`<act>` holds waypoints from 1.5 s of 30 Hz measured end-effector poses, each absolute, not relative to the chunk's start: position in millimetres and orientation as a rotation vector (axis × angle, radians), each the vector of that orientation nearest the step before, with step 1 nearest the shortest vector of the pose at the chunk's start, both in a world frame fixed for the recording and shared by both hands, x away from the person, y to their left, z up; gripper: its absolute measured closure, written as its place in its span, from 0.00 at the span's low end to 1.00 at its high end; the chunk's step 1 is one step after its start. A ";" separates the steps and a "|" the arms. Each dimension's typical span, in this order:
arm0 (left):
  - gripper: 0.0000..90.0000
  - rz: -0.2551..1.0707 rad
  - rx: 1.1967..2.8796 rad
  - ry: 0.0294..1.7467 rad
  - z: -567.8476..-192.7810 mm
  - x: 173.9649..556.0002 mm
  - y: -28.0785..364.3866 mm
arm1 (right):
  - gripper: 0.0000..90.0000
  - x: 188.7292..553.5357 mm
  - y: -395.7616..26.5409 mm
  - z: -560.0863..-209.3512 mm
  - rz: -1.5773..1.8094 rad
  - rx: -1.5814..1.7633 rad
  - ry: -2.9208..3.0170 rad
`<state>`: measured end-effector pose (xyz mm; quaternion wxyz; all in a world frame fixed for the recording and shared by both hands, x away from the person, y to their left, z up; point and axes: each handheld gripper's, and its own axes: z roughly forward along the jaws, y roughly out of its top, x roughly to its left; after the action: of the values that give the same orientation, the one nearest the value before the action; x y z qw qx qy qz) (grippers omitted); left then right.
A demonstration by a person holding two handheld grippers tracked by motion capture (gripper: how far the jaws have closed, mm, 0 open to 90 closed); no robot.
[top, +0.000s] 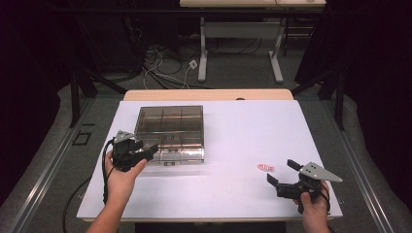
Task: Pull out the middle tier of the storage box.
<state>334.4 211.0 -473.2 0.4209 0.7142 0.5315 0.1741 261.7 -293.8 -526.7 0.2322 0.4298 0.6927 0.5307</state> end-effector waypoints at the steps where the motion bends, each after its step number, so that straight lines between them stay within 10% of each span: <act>1: 0.39 0.432 1.790 1.328 -473.5 333.9 210.1 | 0.03 261.9 -293.6 -526.9 1.461 1.180 1.904; 20: 0.01 0.353 1.768 1.206 -475.5 319.6 199.8 | 0.03 262.9 -292.9 -527.8 1.451 1.171 1.911; 45: 0.01 0.375 1.786 1.047 -498.5 293.0 212.5 | 0.03 267.5 -278.1 -522.5 1.349 1.120 2.064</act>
<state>293.0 212.5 -498.5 0.4959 0.7371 0.4323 0.1547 267.5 -278.1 -522.5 0.2149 0.4038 0.7444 0.4864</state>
